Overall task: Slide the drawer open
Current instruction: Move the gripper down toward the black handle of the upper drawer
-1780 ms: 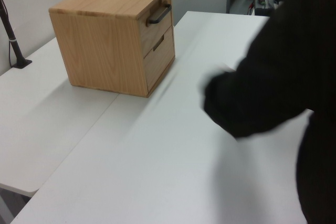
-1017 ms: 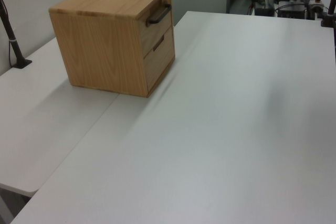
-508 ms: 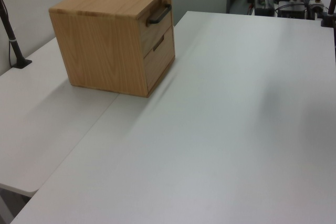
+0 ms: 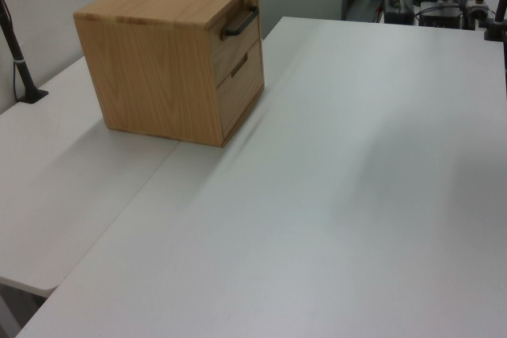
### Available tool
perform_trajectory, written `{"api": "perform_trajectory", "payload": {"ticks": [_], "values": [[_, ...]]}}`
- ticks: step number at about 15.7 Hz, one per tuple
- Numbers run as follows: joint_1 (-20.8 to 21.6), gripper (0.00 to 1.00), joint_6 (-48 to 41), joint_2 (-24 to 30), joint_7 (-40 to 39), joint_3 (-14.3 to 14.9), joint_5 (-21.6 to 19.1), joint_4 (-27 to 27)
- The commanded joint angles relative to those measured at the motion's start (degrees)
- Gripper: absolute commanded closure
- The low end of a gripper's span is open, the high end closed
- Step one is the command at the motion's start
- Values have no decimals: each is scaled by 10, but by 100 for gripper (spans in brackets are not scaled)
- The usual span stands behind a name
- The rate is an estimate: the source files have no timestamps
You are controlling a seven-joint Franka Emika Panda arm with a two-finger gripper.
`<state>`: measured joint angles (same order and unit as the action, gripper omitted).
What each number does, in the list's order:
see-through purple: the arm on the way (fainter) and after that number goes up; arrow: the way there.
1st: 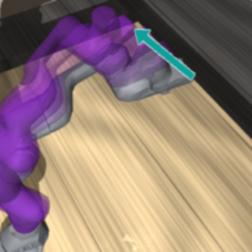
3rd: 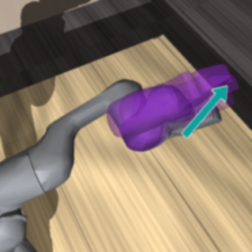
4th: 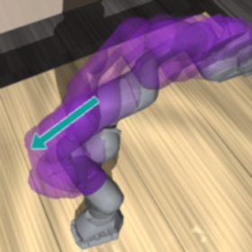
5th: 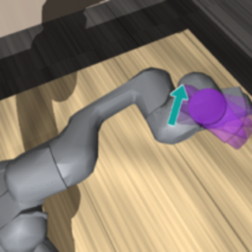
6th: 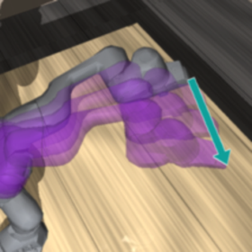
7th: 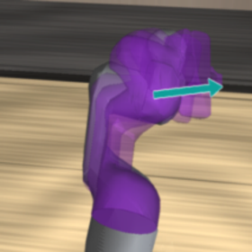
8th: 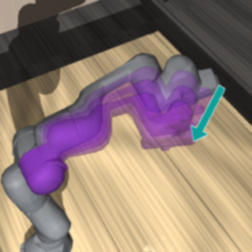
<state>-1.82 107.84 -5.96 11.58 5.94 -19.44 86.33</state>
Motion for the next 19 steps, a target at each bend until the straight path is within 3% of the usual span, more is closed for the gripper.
{"api": "perform_trajectory", "payload": {"ticks": [1,6,11,15,19], "values": [[10,0,125,-34,219,7,-64,0],[40,0,274,-69,375,6,-67,1],[84,1,422,-139,402,14,-59,-6],[96,11,495,-180,428,15,-59,-17],[101,29,531,-203,462,21,-58,-30]]}}
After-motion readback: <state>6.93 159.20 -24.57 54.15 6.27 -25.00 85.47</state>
